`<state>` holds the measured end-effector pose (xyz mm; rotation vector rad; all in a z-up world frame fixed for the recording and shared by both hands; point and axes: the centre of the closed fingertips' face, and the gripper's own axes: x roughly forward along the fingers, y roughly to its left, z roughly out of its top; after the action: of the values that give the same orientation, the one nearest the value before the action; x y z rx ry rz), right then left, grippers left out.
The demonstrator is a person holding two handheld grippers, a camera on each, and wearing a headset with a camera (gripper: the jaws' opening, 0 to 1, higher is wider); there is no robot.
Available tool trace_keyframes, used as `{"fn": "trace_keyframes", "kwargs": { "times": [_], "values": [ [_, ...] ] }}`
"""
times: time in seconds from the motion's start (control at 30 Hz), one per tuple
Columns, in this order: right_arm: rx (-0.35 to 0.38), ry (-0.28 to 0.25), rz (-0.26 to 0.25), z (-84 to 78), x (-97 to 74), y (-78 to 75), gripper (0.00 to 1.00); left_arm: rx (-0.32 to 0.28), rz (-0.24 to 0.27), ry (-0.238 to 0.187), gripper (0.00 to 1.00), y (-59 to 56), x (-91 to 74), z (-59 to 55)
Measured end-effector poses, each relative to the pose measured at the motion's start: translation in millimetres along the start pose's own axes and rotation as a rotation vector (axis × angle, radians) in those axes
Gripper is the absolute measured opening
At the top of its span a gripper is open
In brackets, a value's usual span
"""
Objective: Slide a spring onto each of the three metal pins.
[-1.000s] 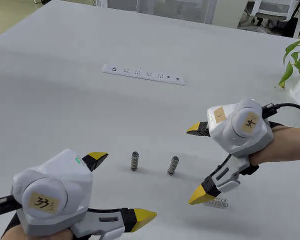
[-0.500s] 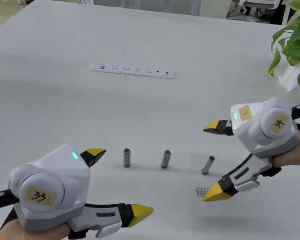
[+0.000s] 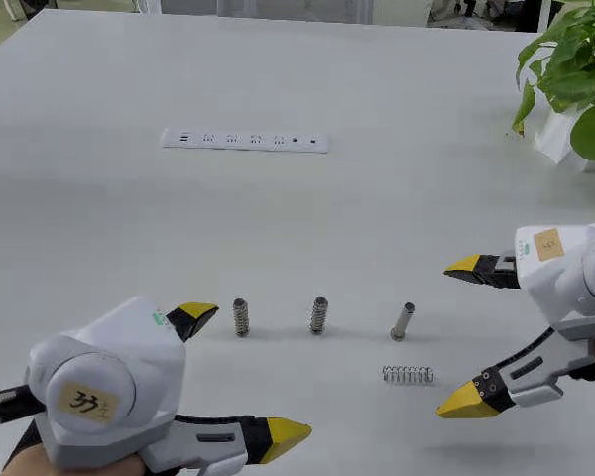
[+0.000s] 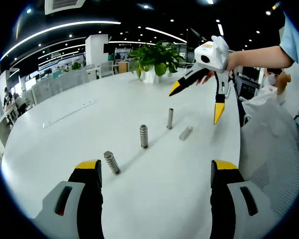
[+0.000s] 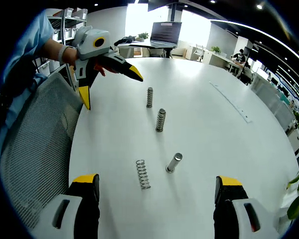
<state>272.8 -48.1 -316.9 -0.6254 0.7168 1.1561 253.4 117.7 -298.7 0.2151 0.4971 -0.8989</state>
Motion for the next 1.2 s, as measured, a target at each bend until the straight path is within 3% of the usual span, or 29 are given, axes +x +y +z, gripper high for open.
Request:
{"fn": "trace_keyframes", "kwargs": {
  "times": [0.33, 0.73, 0.93, 1.2],
  "values": [
    [0.072, -0.017, -0.059, -16.4, -18.4, 11.3, 0.96, 0.035, -0.055, 0.022, 0.88, -9.5, 11.4, 1.8],
    [0.144, -0.033, -0.106, -32.6, -33.9, 21.1, 0.95, 0.076, -0.159, 0.068, 0.87, -30.7, 36.2, -4.8],
    [0.179, -0.054, -0.128, -37.7, -40.2, 25.6, 0.95, 0.105, -0.226, 0.093, 0.86, -46.6, 52.2, -8.4],
    [0.228, -0.065, -0.154, -50.8, -46.1, 30.4, 0.94, 0.143, -0.281, 0.085, 0.8, -57.4, 70.4, -4.2]
  ]
}}
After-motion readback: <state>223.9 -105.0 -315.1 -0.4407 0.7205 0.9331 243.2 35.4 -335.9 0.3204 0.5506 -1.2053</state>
